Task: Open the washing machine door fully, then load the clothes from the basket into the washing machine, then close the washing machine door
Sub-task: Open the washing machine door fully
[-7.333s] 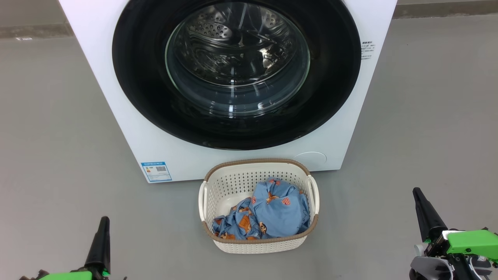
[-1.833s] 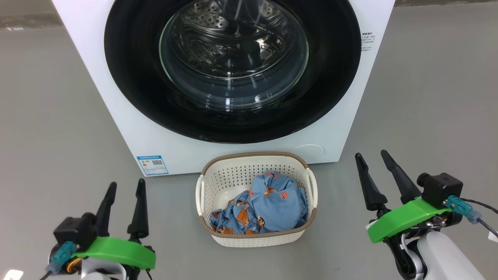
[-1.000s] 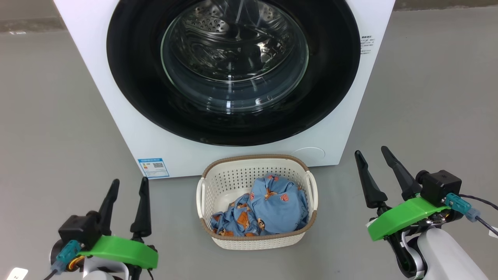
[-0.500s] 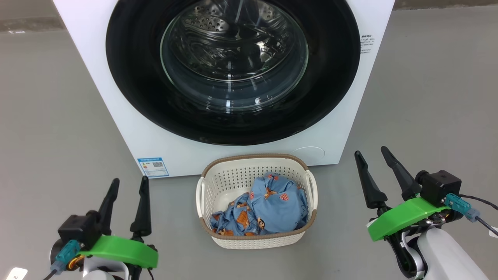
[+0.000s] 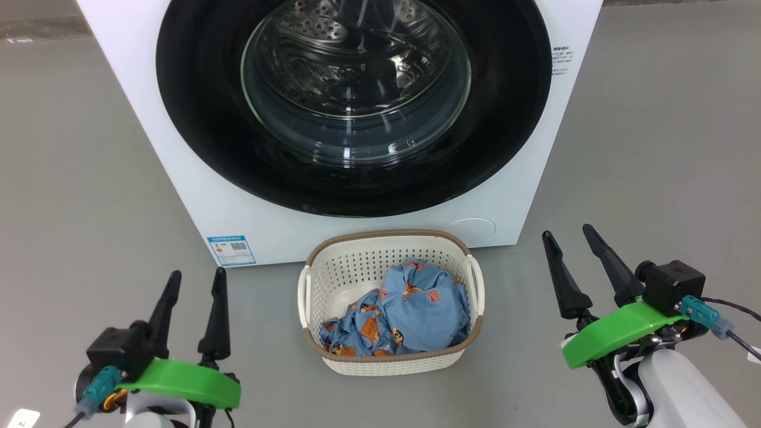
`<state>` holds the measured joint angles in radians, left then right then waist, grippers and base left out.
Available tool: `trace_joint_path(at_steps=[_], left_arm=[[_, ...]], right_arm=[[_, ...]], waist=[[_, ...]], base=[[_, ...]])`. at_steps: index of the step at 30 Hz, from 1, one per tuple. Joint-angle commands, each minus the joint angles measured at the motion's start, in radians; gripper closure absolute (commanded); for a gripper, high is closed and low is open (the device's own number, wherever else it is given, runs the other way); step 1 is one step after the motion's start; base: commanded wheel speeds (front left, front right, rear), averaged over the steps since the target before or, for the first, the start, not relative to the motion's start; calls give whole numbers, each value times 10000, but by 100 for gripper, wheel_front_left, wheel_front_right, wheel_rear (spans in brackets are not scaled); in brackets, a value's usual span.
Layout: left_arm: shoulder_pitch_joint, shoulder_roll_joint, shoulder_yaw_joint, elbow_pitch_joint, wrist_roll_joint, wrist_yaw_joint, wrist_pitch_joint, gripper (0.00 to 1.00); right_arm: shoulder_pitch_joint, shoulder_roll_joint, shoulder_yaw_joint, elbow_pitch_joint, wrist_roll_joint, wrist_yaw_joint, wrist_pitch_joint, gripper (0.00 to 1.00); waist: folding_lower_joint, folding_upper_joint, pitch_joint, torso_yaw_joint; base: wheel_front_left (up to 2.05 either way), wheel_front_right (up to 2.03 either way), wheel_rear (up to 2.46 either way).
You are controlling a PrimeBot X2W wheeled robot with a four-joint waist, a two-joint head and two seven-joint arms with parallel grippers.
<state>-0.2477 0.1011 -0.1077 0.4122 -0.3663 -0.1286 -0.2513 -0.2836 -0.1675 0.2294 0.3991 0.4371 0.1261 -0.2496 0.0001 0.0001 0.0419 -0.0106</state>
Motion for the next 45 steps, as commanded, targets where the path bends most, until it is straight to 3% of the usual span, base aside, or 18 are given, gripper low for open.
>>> trace_joint_path(at_steps=[1, 19, 45], left_arm=[[-319, 214, 349, -304, 25, -20, -105, 0], [-376, 128, 564, -238, 345, -15, -105, 0], [-251, 93, 589, -337, 149, -20, -105, 0]], right_arm=[[-342, -50, 161, -193, -77, 46, -122, 0], [-388, -19, 89, -150, -63, 46, -122, 0], [-293, 8, 21, -147, -17, 46, -122, 0]], waist=[[-1, -1, 3, -4], [-1, -1, 27, -1], [-1, -1, -115, -48]], base=[[0, 0, 0], [15, 15, -29], [94, 94, -188]])
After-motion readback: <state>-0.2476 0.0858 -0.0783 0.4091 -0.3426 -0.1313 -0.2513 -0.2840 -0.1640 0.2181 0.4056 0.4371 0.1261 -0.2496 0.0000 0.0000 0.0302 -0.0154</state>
